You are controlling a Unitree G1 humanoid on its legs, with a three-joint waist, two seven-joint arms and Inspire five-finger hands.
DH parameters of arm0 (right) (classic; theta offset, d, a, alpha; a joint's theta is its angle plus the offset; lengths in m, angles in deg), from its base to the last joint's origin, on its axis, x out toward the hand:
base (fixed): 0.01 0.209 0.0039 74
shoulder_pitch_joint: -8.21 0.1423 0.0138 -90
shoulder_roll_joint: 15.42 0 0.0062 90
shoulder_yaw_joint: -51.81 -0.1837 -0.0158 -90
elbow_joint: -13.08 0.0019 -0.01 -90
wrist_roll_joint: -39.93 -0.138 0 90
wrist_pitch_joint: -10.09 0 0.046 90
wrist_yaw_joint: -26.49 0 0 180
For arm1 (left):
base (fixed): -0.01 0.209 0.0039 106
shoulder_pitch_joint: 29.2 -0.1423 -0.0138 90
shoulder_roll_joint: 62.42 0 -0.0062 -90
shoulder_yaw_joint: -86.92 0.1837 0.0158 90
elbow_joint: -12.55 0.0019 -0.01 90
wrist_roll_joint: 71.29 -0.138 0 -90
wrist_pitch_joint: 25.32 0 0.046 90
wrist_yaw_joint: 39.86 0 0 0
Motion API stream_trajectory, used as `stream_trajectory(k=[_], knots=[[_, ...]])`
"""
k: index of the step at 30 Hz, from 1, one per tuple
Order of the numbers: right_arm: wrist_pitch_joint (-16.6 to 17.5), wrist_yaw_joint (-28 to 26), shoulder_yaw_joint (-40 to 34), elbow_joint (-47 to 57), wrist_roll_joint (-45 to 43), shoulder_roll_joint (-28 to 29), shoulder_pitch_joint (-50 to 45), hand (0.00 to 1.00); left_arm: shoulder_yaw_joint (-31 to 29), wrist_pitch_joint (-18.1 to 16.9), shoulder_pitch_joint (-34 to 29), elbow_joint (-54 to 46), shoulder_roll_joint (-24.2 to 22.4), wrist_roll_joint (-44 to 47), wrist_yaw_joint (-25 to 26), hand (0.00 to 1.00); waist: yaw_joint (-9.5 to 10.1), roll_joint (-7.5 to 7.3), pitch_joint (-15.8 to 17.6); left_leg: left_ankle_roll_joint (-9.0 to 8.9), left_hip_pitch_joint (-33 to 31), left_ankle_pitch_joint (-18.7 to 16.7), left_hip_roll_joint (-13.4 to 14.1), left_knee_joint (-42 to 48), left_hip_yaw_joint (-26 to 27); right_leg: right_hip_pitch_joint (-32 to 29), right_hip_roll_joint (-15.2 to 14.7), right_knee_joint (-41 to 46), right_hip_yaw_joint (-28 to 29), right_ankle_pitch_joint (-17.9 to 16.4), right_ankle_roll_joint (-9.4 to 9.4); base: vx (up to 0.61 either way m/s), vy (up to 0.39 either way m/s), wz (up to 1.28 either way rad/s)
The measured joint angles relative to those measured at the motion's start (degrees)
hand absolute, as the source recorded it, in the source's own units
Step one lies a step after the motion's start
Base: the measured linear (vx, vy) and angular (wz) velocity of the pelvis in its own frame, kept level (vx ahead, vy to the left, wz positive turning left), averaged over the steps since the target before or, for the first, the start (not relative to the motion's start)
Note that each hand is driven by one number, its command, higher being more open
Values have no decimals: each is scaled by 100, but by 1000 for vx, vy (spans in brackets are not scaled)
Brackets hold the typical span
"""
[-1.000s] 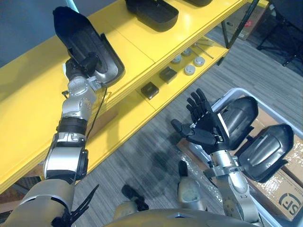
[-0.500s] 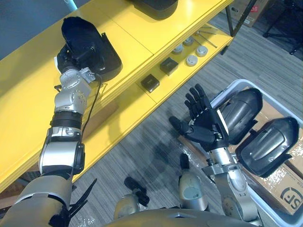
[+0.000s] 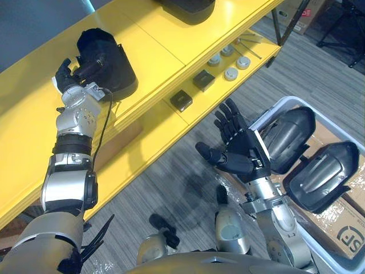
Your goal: Walk over and take three plastic housings, then place them on the shelf
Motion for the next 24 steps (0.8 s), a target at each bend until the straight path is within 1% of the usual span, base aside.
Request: stream_trajectory(k=[4, 5, 8, 9, 12, 15, 16, 18, 19, 20, 21, 23, 24], knots=[[0, -10, 4, 0, 0, 4, 13, 100, 33, -71, -1, -137, 44, -15, -77, 100, 10, 1, 0, 0, 6, 1, -4, -1, -43, 24, -4, -2, -26, 1, -1, 11, 6, 4], [1, -27, 4, 0, 1, 6, 13, 100, 163, -74, -2, -215, 52, -14, -167, 100, 29, 1, 0, 0, 39, 1, -5, -5, -77, 80, -6, -11, -59, 0, -2, 8, 5, 6], [8, -81, 3, -1, 27, 10, 18, 100, 250, -77, -16, -302, 55, -12, -395, 100, 39, 2, -1, -1, 144, 1, -13, -39, -103, 203, -6, -25, -119, -3, -5, 3, 8, 5], [21, -139, 4, -4, 66, 13, 22, 100, 252, -116, -59, -497, 60, -11, -523, 100, 44, 3, -1, -13, 201, 11, -29, -85, -115, 269, -6, -50, -140, -7, -7, -9, 12, 10], [63, -144, 3, -26, 248, 13, 66, 100, 279, -285, -130, -998, 191, 23, -876, 100, 103, 12, -12, -14, 247, 29, -30, -103, -179, 385, -3, -119, -222, -7, -8, -10, 4, 10], [138, -143, -11, -165, 312, -7, 152, 100, 298, -543, -222, -1639, 268, 64, -1178, 100, 178, 65, -92, -17, 318, 101, -57, -230, -370, 609, -1, -215, -458, -13, -16, 6, -4, 30], [139, -152, -11, -276, 315, -8, 275, 100, 296, -686, -372, -1966, 368, 131, -1279, 100, 239, 104, -153, -18, 317, 102, -58, -230, -402, 630, -3, -216, -497, -19, -23, 13, 3, 18], [137, -171, -11, -534, 321, -24, 443, 100, 293, -832, -613, -2418, 440, 204, -1385, 100, 347, 179, -294, -17, 305, 106, -58, -230, -506, 713, -8, -247, -619, -24, -24, 21, 1, 24], [135, -173, 3, -679, 328, -69, 525, 100, 292, -932, -763, -2613, 440, 200, -1414, 100, 417, 220, -375, -15, 306, 110, -57, -230, -575, 776, -8, -264, -702, -28, -24, 46, -8, 54], [126, -123, 85, -1023, 349, -191, 734, 100, 219, -1120, -1355, -3226, 438, -55, -1444, 100, 527, 277, -591, -15, 303, 110, -61, -229, -760, 950, -11, -335, -921, -48, -17, 52, -12, 61], [117, -104, 132, -1196, 348, -212, 822, 100, 154, -1240, -1857, -3640, 405, -251, -1456, 100, 623, 290, -704, -15, 304, 111, -64, -228, -874, 1047, -12, -357, -1039, -79, -4, 47, -15, 74], [105, 41, 141, -1419, 349, -198, 896, 100, -53, -1459, -2789, -4321, 71, -572, -1502, 100, 810, 276, -862, -13, 290, 121, -73, -207, -1133, 1240, -18, -376, -1294, -154, 29, 27, -13, 64], [44, 126, 138, -1537, 353, -180, 927, 100, -157, -1567, -3410, -4719, -259, -776, -1510, 100, 931, 239, -925, -11, 282, 107, -73, -159, -1291, 1359, -30, -350, -1441, -223, 37, 19, -10, 56]])
